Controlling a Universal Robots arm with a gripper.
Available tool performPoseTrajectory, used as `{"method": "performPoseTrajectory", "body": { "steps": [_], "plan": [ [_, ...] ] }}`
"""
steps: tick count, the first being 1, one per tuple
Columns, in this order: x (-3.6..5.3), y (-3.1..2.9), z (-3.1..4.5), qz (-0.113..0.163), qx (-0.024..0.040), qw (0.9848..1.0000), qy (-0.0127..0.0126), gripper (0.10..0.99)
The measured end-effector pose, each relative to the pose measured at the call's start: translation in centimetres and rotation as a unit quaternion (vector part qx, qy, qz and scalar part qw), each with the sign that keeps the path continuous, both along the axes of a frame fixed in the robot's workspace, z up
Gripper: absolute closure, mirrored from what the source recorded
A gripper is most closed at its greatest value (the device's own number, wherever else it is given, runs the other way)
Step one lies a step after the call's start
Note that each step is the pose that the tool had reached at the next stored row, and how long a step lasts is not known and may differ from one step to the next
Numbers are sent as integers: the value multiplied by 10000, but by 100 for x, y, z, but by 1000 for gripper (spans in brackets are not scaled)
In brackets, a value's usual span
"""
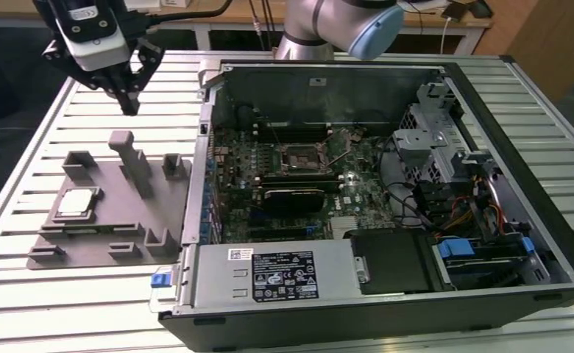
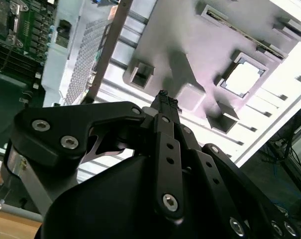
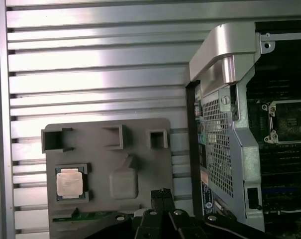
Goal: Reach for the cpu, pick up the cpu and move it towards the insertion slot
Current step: 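Reach for the cpu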
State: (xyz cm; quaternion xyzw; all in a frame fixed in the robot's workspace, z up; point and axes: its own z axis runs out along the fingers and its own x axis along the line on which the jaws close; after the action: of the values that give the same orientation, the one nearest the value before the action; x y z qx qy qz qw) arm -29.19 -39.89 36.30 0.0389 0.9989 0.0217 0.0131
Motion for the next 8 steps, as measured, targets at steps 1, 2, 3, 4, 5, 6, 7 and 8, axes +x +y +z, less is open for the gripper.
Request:
{"method": "performPoseTrajectory", "body": {
  "steps": [1, 2, 3, 4, 5, 6, 7, 8],
  "plan": [
    [-26, 0, -7, 0, 0, 10000, -1, 980],
    [-53, 0, -14, 0, 0, 10000, 0, 980],
    [-81, 0, -21, 0, 0, 10000, 0, 980],
    [-107, 0, -29, 0, 0, 10000, 0, 980],
    [-133, 0, -36, 0, 0, 10000, 0, 980],
    [-160, 0, -42, 0, 0, 10000, 0, 980],
    [-188, 0, -50, 0, 0, 10000, 0, 980],
    [-215, 0, -58, 0, 0, 10000, 0, 980]
  ]
}}
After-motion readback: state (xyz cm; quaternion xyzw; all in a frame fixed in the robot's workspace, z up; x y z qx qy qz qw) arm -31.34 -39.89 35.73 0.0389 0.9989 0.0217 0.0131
